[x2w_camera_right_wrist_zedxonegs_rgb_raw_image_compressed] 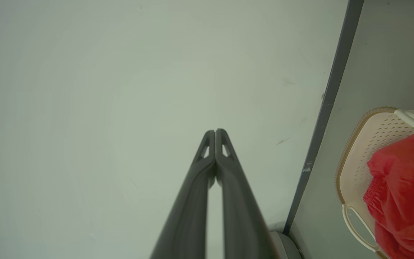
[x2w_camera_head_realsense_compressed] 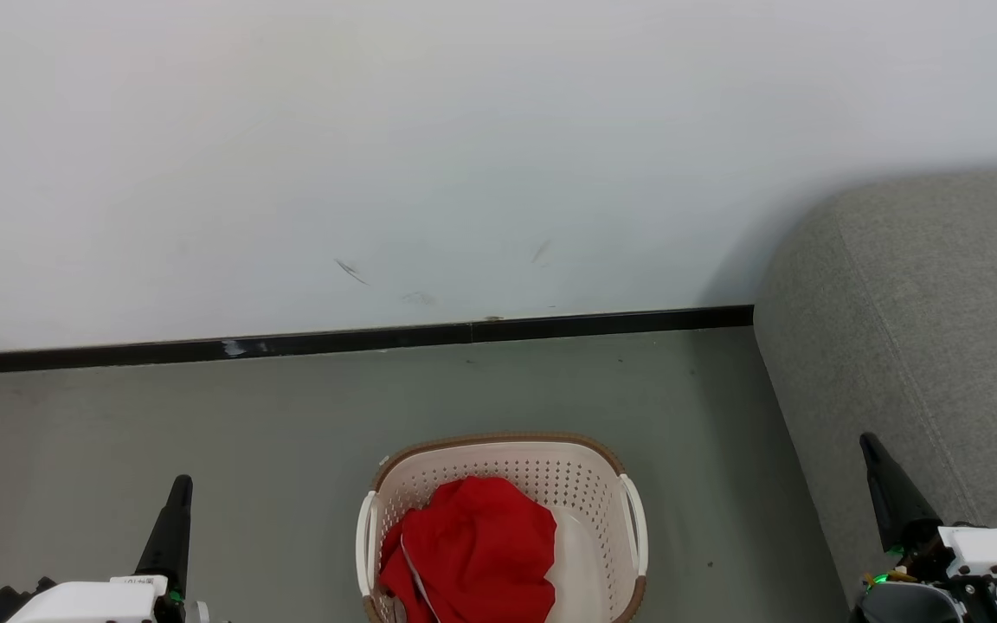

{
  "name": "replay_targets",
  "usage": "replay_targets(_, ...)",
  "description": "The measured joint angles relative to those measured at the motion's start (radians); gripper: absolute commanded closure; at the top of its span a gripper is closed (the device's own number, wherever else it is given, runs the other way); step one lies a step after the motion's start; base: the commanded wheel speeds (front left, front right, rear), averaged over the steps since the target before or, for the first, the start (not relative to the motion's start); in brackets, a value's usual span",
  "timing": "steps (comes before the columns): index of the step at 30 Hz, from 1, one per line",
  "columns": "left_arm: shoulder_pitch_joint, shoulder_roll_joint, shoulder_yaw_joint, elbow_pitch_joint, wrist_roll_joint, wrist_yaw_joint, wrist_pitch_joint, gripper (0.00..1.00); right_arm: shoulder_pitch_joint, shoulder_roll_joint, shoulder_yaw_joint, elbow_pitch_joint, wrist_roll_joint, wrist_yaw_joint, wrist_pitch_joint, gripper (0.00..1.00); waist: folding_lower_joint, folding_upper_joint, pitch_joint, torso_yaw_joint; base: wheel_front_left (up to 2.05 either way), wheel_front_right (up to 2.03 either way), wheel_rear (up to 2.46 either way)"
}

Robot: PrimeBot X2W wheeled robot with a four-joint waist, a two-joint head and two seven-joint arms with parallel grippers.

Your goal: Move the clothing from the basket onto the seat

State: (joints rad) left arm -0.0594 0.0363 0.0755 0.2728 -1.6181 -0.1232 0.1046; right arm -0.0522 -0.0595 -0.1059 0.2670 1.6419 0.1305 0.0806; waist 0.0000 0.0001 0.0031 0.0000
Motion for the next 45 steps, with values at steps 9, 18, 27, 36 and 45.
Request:
replay_targets(9,0.0,0.0,0.0,0.0,0.0,0.0,0.0,1.0,0.0,0.0,-0.001,0.0,0.0,0.0,0.0,1.0,0.0,0.0,0.0,0.0,0.0,0.0,0.0)
replay_targets(18,0.0,0.0,0.0,0.0,0.0,0.0,0.0,1.0,0.0,0.0,-0.001,0.0,0.0,0.0,0.0,1.0,0.0,0.0,0.0,0.0,0.0,0.0,0.0)
replay_targets(27,0.0,0.0,0.0,0.0,0.0,0.0,0.0,1.0,0.0,0.0,-0.001,0.0,-0.001,0.0,0.0,1.0,0.0,0.0,0.0,0.0,0.0,0.0,0.0)
replay_targets(36,0.016,-0.011,-0.003,0.023,0.0,0.001,0.0,1.0,0.017,0.009,0.0,0.021,0.0,0.0,0.0,1.0,0.0,0.0,0.0,0.0,0.0,0.0,0.0)
replay_targets(45,0.05,-0.029,-0.024,0.044,0.011,0.002,-0.012,0.0,0.059,0.026,0.014,0.038,-0.008,0.0,-0.012,0.0,0.0,0.0,0.0,0.0,0.0,0.0,0.0)
